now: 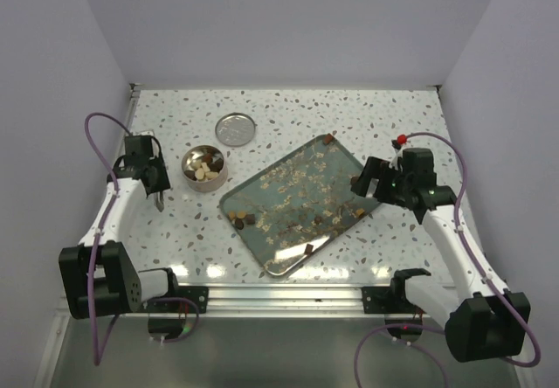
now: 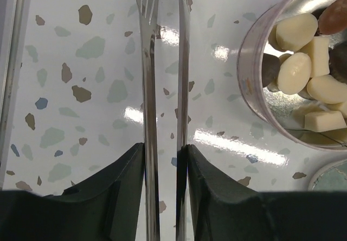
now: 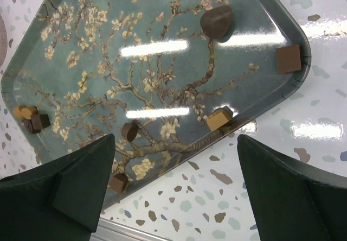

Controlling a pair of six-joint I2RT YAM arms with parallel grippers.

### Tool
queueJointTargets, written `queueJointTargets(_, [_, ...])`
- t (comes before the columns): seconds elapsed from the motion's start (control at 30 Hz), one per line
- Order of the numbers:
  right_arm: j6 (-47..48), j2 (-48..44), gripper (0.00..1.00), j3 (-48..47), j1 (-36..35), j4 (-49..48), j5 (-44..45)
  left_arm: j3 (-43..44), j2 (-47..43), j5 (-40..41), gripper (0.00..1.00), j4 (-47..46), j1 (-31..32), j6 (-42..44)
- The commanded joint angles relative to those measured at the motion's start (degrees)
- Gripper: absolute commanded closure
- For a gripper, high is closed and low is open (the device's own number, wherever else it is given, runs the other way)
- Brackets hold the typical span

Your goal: Pack the chocolate

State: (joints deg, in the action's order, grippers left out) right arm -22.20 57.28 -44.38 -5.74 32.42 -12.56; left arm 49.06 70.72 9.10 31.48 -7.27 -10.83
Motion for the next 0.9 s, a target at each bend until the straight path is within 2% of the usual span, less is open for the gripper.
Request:
queueJointTargets(0.0, [-1.3,1.2,0.02,0.3,-0.2,-3.3,0.3,0.1,3.0,-0.3,0.58,-4.6,-0.3,1.4])
queueJointTargets(0.3, [-1.0,7.7,0.02,-2.7,-0.2,-6.1,0.7,2.9,11.4,1.8,0.46,-7.5,-0.3,1.2])
queueJointTargets(0.67, [0.8,16.1,0.02,-9.2,-0.2,-6.0,-0.3,7.3,20.1,4.0,0.38,-10.7,-0.4,0.2])
queueJointTargets(0.8, [1.5,17.5,0.02,-11.7,-0.2,-5.4,-0.7,9.4,22.0,4.3,0.27,-11.3,-0.6,0.2])
queueJointTargets(0.87, [1.5,17.7,0.02,-12.3,-0.2,-5.2,-1.1,10.3,22.6,4.6,0.11,-10.8,-0.8,0.1])
